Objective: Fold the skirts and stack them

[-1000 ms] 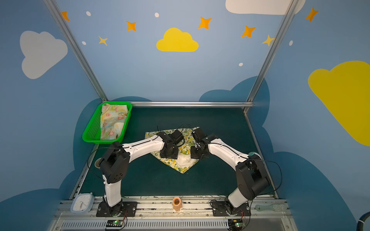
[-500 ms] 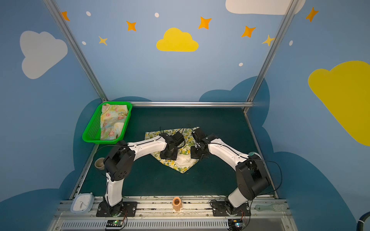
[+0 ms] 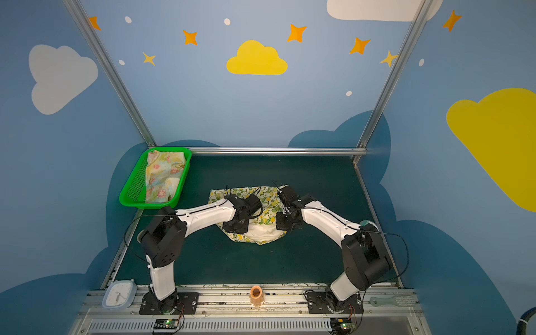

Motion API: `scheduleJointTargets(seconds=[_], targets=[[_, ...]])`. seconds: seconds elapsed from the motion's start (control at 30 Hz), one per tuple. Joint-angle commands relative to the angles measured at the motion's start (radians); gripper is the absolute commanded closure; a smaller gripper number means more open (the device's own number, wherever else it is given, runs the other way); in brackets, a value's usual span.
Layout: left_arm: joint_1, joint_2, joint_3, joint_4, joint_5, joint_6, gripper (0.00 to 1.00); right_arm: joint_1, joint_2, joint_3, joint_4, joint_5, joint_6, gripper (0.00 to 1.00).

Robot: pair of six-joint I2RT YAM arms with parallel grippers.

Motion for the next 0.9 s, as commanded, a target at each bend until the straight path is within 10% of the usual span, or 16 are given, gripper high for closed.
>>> scheduleJointTargets(seconds=[0.0, 0.37, 0.67, 0.87], targets=[[0.020, -0.055, -0.034, -0.030, -0.043, -0.033, 0.67, -0.003, -0.026, -0.010, -0.020, 0.005, -0.001, 1.00], [0.054, -0.122, -0.139, 0.082, -0.009, -0.068, 0.72, -0.002, -0.028, -0.010, -0.017, -0.001, 0.001, 1.00], [0.054, -0.071, -0.093, 0.130, 0.012, -0.015, 0.50, -0.002, -0.020, -0.010, -0.011, 0.000, 0.001, 1.00], [0.061, -0.024, -0.064, 0.137, 0.020, 0.007, 0.71, -0.005, -0.015, -0.011, -0.007, -0.005, 0.002, 1.00]])
